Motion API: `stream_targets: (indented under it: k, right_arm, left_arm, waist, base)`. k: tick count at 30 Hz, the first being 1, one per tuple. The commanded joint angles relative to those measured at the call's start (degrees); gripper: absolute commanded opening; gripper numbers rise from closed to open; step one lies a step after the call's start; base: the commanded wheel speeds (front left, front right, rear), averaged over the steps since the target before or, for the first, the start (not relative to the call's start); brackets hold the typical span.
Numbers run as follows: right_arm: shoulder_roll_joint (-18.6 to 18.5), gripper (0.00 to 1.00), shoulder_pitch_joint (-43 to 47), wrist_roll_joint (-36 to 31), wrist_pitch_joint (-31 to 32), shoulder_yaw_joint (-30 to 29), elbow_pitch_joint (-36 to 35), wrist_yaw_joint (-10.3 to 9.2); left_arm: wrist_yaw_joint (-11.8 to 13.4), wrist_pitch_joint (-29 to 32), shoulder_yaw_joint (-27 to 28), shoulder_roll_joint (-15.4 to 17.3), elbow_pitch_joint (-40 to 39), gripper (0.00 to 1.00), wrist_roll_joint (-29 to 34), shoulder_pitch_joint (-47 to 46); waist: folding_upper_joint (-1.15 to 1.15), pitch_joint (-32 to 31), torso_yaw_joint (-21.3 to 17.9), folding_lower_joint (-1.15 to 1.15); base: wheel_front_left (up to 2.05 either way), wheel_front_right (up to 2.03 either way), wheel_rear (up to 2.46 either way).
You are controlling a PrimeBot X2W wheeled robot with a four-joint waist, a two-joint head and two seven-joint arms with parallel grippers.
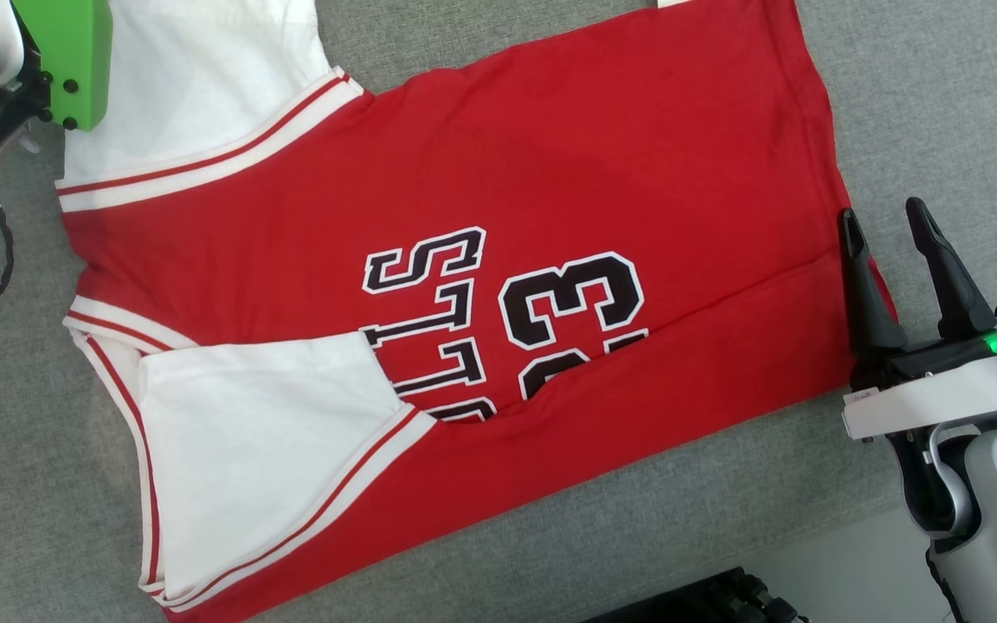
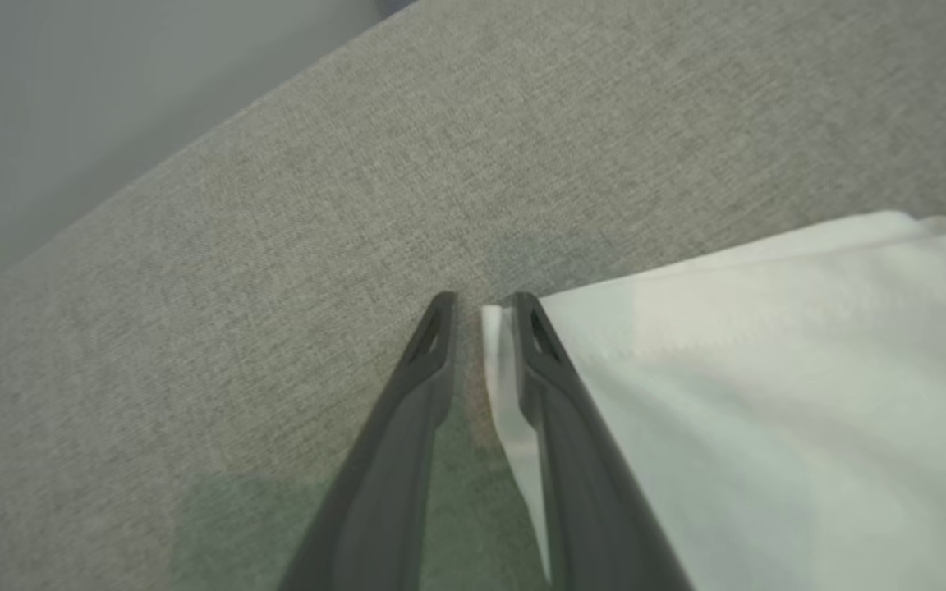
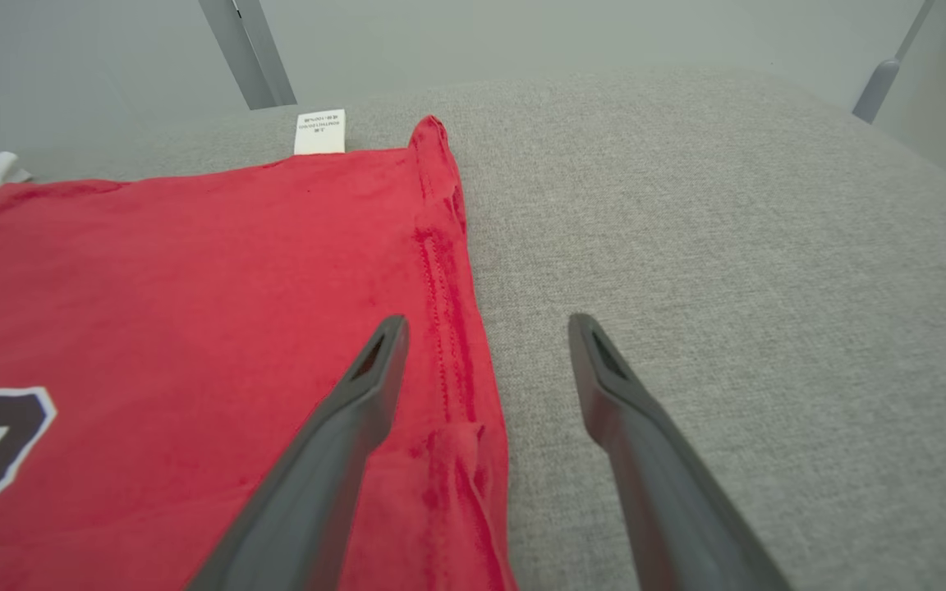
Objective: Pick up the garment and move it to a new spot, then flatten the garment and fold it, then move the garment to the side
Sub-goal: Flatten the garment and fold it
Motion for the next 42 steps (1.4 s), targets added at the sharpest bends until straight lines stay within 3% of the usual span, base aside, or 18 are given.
stream_targets:
  k: [1,2,10,15,22,30,41,42]
  right_arm:
    - [-0.1,1.0,-0.5,-0.3,-0.2,-0.2,0.2,-0.06]
    - [-0.1,1.0,-0.5,-0.3,-0.2,-0.3,0.2,-0.06]
    - [-0.6,1.0,-2.6,0.7,-0.2,1.3,0.7,-0.06]
    - [-3.8,1.0,-8.6,4.9,0.5,6.5,5.6,-0.06]
    - [-6.8,1.0,-22.6,11.2,14.1,10.5,16.5,-0.05]
    - [-6.9,1.0,-35.0,11.8,29.8,12.0,28.0,-0.04]
    - [-5.3,1.0,-41.8,9.7,32.6,13.8,37.2,-0.03]
    - [-5.2,0.89,-42.2,9.7,32.3,14.0,37.8,-0.04]
  left_arm:
    - [0.1,0.9,-0.4,0.7,0.8,0.18,-0.5,-0.2]
    - [0.0,0.9,-0.3,0.7,0.9,0.0,-1.0,-0.2]
    - [0.0,-1.0,-1.0,-0.4,-0.1,0.0,-3.3,0.2]
    - [0.0,-1.8,-2.2,-0.9,-2.2,0.0,-5.4,0.7]
    - [0.0,-2.5,-4.4,-1.1,-6.2,0.0,-7.5,1.9]
    - [0.0,-2.6,-6.4,-0.7,-9.5,0.0,-9.1,2.5]
    - [0.0,-3.0,-7.9,-1.1,-10.9,0.0,-10.2,1.9]
    - [0.0,-3.1,-8.0,-1.1,-10.9,0.0,-10.3,1.8]
  waist:
    - [0.0,-0.1,0.0,0.0]
    - [0.0,-0.1,0.0,0.0]
    - [0.0,-1.9,0.7,0.0]
    - [0.0,-4.1,2.2,0.0]
    - [0.0,-6.5,4.9,0.0]
    - [0.0,-7.3,7.3,0.0]
    - [0.0,-6.9,9.3,0.0]
    - [0.0,-6.9,9.4,0.0]
  base:
    - [0.0,0.0,0.0]
    - [0.0,0.0,0.0]
    - [0.0,0.0,0.0]
    - [0.0,0.0,0.0]
    - [0.0,0.0,0.0]
    - [0.0,0.0,0.0]
    - [0.0,0.0,0.0]
    - [0.0,0.0,0.0]
